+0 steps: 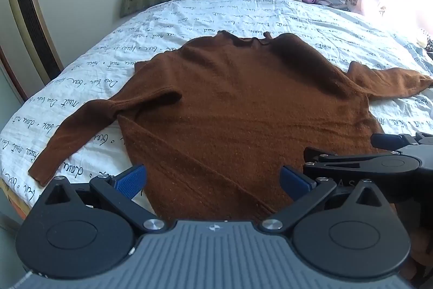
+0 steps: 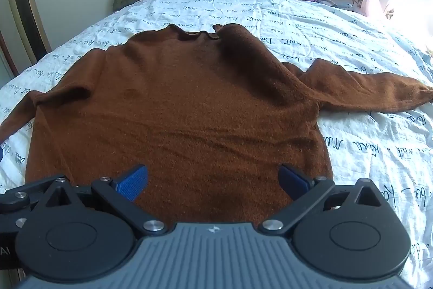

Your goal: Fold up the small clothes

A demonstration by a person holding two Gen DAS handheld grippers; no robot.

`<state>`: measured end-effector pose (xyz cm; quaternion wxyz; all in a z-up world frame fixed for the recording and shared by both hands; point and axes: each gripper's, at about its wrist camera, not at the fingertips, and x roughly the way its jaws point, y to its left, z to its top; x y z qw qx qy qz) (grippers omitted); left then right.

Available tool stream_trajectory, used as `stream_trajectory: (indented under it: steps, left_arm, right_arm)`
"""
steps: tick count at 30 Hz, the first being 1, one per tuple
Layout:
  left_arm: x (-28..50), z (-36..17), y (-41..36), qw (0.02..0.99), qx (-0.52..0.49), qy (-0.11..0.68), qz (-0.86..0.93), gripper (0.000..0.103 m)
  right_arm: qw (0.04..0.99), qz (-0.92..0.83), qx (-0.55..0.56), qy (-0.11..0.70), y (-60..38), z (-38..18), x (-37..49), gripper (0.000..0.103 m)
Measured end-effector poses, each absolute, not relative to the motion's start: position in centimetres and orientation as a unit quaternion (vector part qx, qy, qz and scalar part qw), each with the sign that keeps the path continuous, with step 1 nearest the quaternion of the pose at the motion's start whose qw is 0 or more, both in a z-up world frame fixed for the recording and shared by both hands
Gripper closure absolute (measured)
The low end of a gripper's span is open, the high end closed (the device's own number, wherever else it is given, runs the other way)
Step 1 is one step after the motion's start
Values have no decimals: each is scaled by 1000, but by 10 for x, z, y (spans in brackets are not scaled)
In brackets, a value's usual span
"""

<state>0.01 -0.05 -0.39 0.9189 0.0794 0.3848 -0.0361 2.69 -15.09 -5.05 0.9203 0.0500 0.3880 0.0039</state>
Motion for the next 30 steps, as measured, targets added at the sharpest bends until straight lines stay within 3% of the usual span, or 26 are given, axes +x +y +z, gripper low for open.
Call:
stream_trajectory:
  steps: [30]
  left_arm:
    - [-5, -7, -6, 916, 78, 392, -37, 0]
  right_arm:
    - [921, -5, 30, 388, -147, -51, 22, 0]
